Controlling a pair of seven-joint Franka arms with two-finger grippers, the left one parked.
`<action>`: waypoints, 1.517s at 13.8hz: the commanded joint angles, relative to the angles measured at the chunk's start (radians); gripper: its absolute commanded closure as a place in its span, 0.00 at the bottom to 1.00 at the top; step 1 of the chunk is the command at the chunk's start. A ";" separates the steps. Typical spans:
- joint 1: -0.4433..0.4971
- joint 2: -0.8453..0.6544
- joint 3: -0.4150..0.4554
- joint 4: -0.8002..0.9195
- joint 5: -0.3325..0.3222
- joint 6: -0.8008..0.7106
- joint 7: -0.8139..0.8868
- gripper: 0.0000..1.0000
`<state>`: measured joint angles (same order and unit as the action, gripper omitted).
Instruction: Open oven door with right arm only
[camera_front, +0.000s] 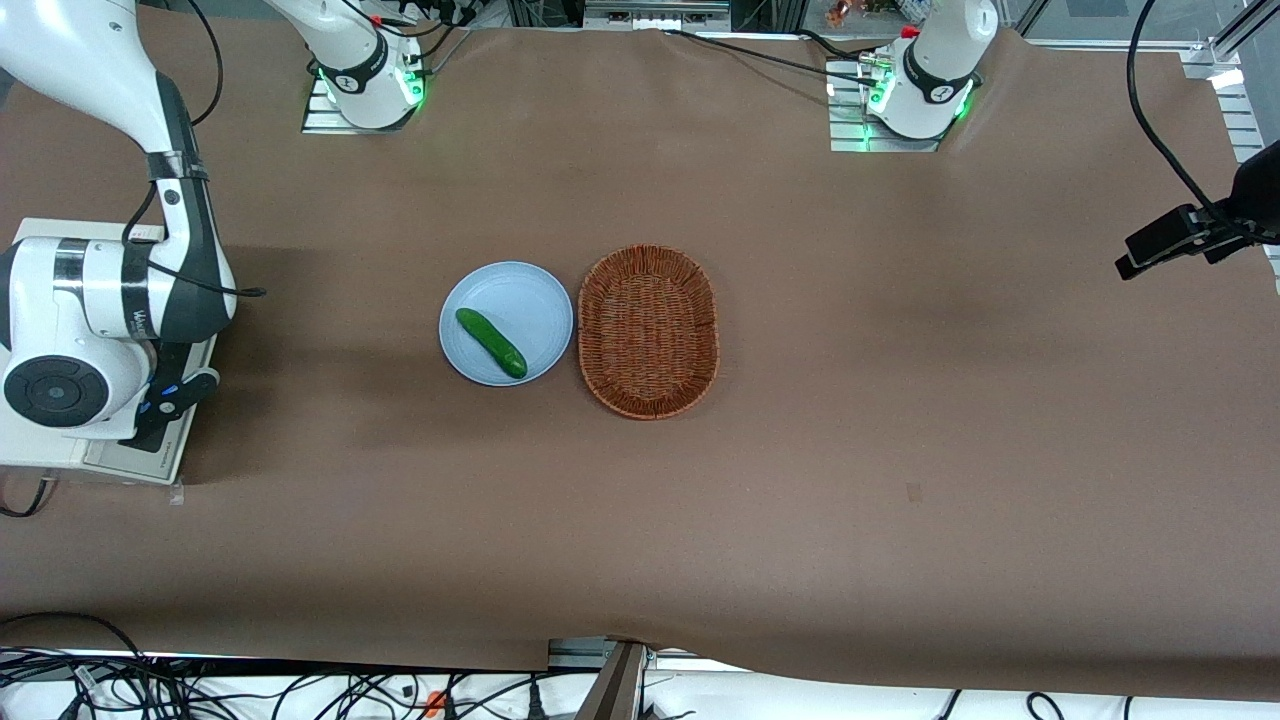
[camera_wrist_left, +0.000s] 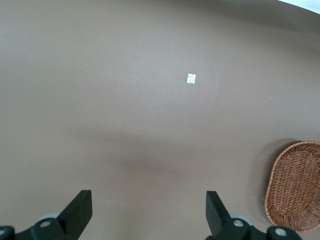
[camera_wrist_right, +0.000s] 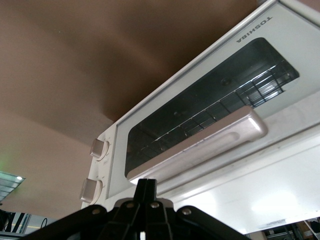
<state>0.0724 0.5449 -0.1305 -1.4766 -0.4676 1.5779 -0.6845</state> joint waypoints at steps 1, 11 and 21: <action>-0.017 0.007 0.005 -0.010 -0.028 0.028 -0.046 1.00; -0.042 0.017 0.005 -0.027 -0.019 0.059 -0.056 1.00; -0.033 0.043 0.008 -0.017 0.086 0.102 -0.010 1.00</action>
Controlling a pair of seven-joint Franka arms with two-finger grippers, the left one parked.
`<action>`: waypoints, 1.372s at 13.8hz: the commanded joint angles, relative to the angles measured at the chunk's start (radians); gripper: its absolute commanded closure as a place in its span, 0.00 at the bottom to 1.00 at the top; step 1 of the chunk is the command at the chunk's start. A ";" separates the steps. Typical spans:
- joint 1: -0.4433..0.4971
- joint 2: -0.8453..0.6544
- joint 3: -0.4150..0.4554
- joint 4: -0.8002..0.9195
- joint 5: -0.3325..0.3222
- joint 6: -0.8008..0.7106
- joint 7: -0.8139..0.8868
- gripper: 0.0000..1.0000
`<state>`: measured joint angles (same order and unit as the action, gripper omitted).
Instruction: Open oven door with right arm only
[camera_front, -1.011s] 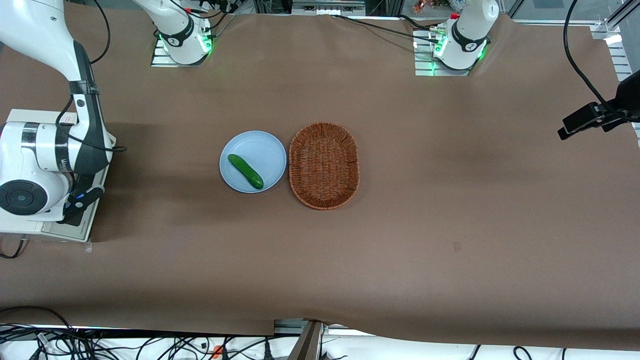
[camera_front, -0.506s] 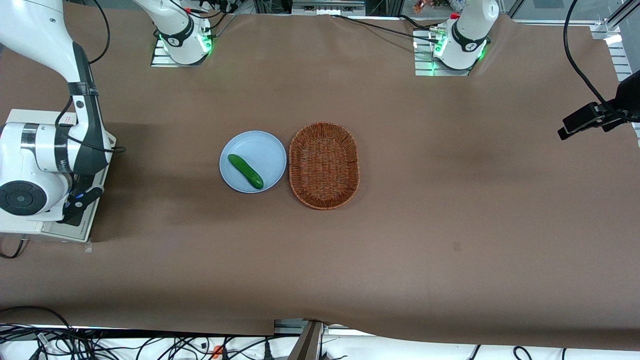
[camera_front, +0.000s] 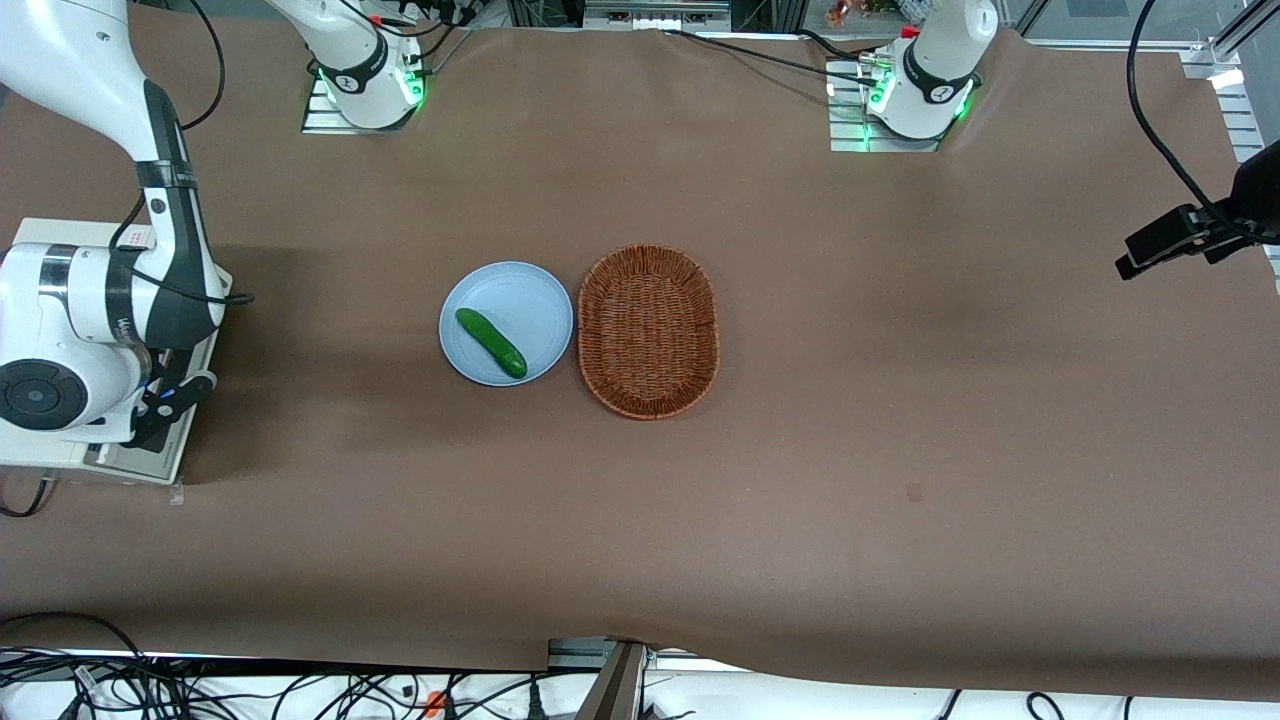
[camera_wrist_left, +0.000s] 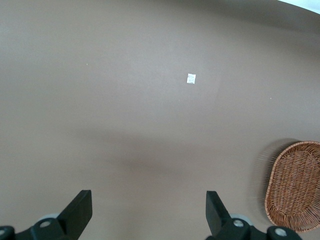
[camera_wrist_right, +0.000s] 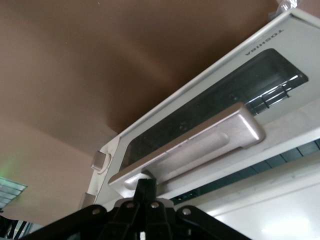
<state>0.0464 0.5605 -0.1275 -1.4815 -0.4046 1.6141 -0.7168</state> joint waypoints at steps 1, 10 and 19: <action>-0.007 0.030 0.006 -0.013 0.033 0.072 0.023 1.00; -0.005 0.078 0.006 -0.013 0.124 0.132 0.082 1.00; 0.004 0.156 0.008 -0.009 0.237 0.202 0.140 1.00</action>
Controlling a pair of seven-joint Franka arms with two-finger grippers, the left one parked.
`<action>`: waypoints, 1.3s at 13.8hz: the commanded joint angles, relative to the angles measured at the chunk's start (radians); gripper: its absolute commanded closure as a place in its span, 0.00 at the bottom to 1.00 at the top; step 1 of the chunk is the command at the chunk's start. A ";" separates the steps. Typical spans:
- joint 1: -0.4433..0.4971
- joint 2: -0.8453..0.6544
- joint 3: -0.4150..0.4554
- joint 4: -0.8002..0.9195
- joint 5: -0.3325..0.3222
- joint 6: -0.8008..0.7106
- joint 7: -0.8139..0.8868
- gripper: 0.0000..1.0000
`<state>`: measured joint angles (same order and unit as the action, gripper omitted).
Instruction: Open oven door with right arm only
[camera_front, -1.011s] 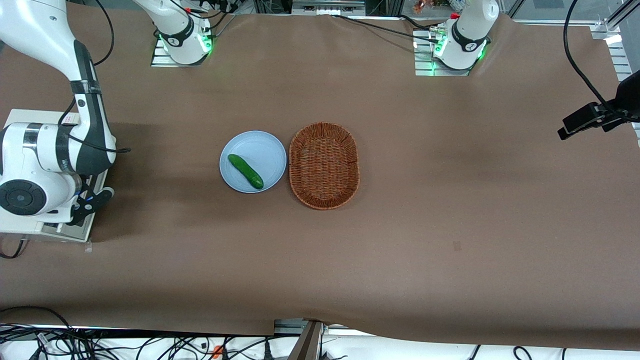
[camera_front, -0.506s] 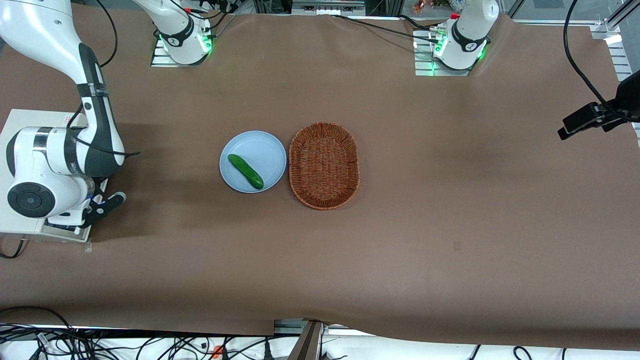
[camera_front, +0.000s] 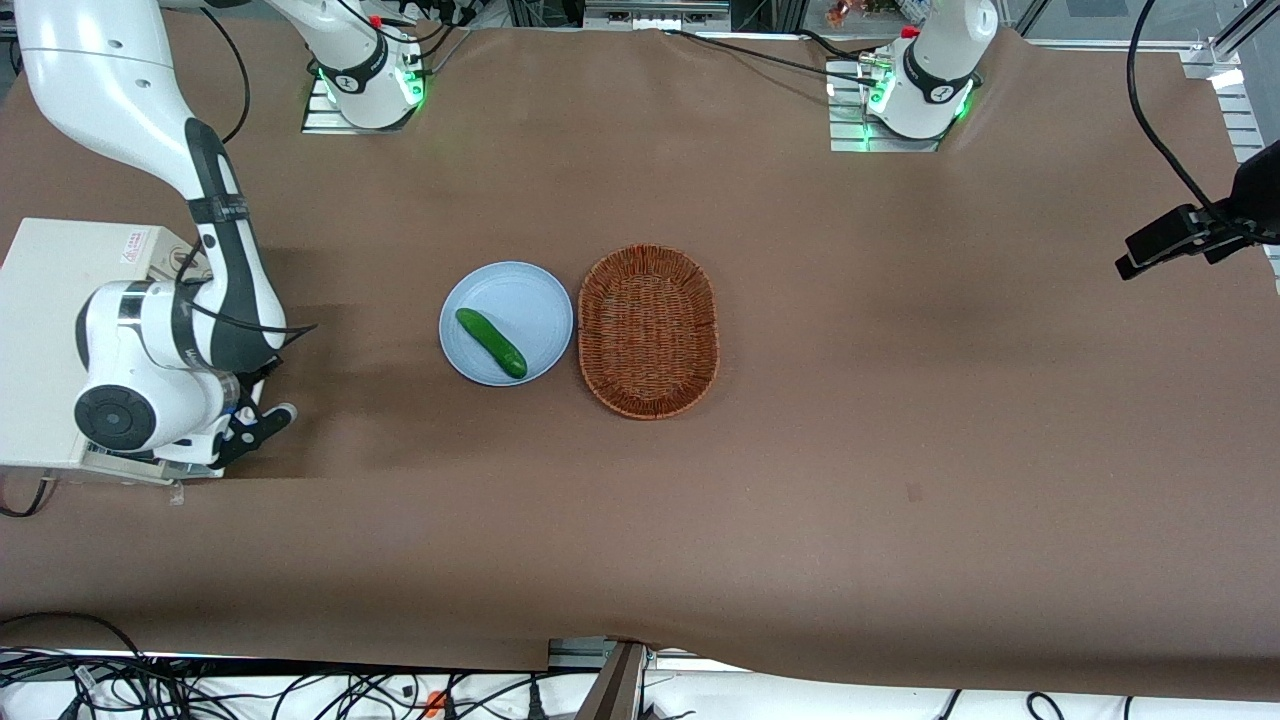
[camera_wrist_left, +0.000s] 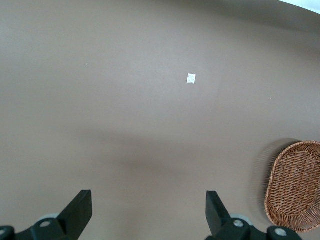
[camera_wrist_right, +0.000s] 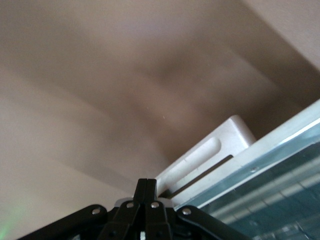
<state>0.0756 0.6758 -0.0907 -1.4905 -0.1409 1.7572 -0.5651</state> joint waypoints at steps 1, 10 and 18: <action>-0.025 0.045 -0.029 0.000 -0.013 0.061 -0.010 1.00; -0.028 0.088 -0.029 0.000 0.139 0.096 0.063 1.00; 0.029 0.085 -0.029 -0.002 0.357 0.033 0.309 1.00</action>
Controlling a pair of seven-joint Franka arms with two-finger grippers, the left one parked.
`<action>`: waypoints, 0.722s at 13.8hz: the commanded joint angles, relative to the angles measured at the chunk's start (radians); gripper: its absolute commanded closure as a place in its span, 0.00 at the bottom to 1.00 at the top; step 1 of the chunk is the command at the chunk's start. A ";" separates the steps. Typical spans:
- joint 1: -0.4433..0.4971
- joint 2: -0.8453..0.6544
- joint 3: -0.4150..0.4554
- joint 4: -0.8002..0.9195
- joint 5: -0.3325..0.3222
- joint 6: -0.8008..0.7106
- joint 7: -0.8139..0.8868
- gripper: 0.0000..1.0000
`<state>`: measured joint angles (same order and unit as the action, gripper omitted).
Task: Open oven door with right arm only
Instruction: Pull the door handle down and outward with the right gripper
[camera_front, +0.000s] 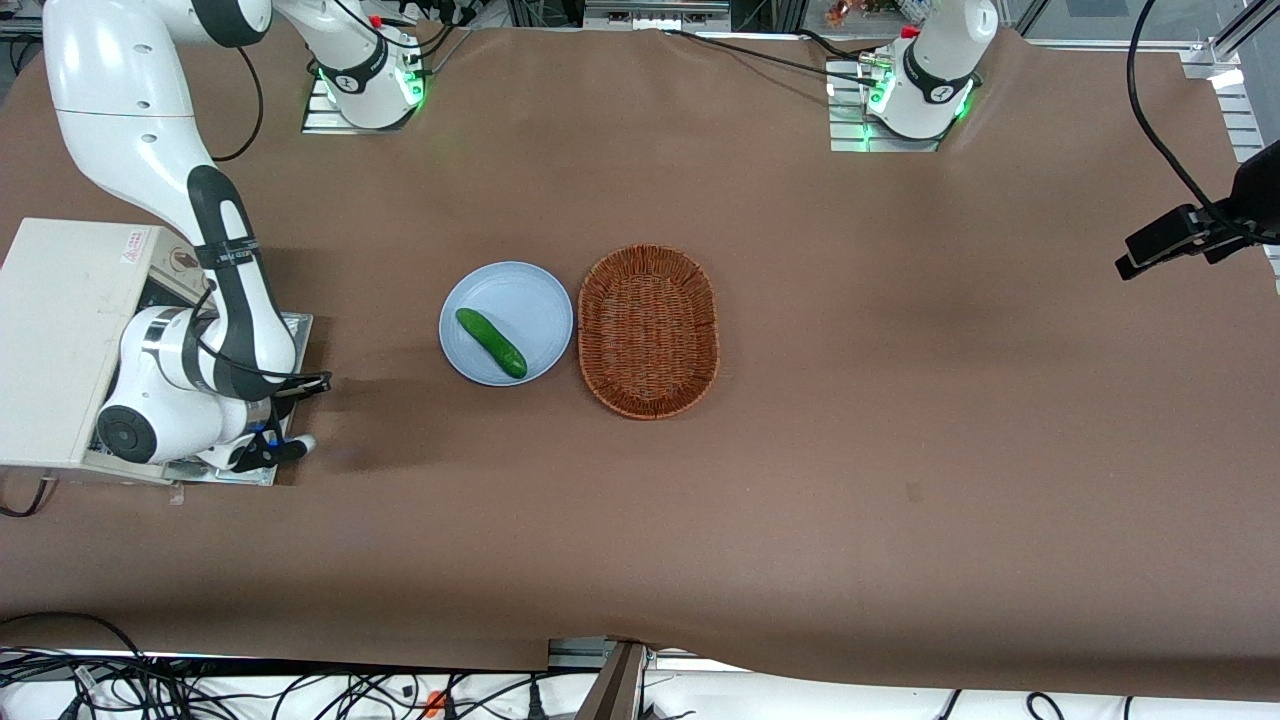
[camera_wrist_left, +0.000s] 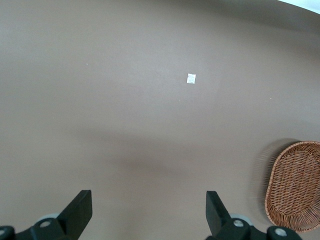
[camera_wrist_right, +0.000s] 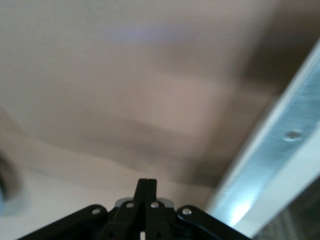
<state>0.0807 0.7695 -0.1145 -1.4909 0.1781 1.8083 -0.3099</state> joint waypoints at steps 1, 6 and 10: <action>0.037 -0.009 -0.005 0.000 0.053 -0.018 0.077 1.00; 0.057 -0.016 -0.008 0.076 0.035 -0.073 0.088 0.96; 0.047 -0.042 -0.017 0.121 -0.025 -0.118 -0.015 0.00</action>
<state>0.1359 0.7543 -0.1279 -1.3764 0.1741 1.7149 -0.2664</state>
